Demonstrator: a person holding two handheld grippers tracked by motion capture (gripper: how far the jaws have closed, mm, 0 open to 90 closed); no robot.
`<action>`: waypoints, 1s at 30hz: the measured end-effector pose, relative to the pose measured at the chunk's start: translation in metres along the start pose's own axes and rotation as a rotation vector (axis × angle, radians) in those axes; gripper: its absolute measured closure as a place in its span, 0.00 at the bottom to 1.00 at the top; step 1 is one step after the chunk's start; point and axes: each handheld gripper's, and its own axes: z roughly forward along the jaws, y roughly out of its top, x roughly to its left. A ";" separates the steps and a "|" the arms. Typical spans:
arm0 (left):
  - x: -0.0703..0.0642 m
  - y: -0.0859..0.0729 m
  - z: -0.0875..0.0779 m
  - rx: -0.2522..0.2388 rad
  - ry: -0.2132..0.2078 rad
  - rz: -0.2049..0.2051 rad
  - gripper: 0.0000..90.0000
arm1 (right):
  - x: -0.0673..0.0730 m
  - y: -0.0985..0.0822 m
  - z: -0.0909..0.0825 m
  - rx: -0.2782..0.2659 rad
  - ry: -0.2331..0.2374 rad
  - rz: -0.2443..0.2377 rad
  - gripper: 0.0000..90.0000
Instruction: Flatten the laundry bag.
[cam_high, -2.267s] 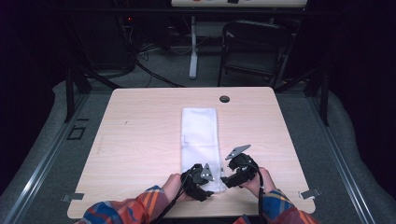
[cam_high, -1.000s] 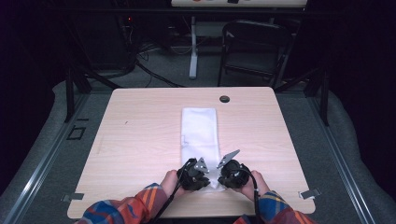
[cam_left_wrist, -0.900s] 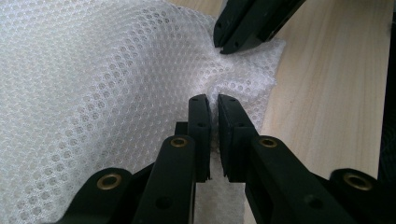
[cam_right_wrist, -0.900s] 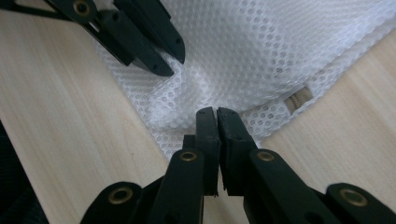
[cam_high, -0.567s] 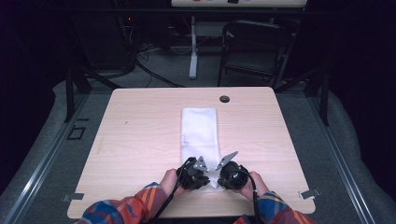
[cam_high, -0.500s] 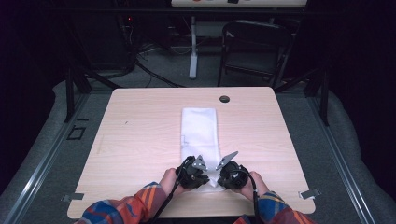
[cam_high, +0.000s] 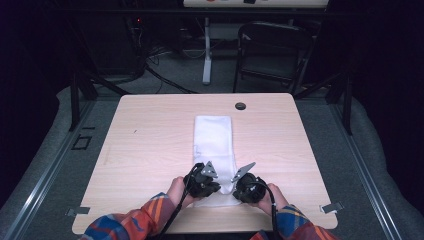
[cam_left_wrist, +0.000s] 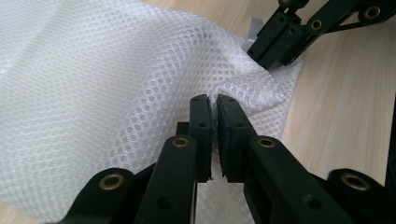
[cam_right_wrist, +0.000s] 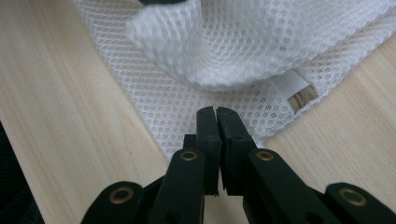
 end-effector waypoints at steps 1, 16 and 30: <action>0.000 0.000 -0.002 -0.003 0.003 -0.003 0.94 | 0.000 0.000 0.000 0.000 0.000 0.000 0.98; 0.008 -0.013 -0.033 -0.071 0.076 -0.052 0.95 | 0.000 0.000 0.000 0.007 -0.002 -0.002 0.98; 0.013 -0.025 -0.054 -0.091 0.125 -0.093 0.95 | -0.001 0.001 0.000 0.019 -0.005 -0.011 0.98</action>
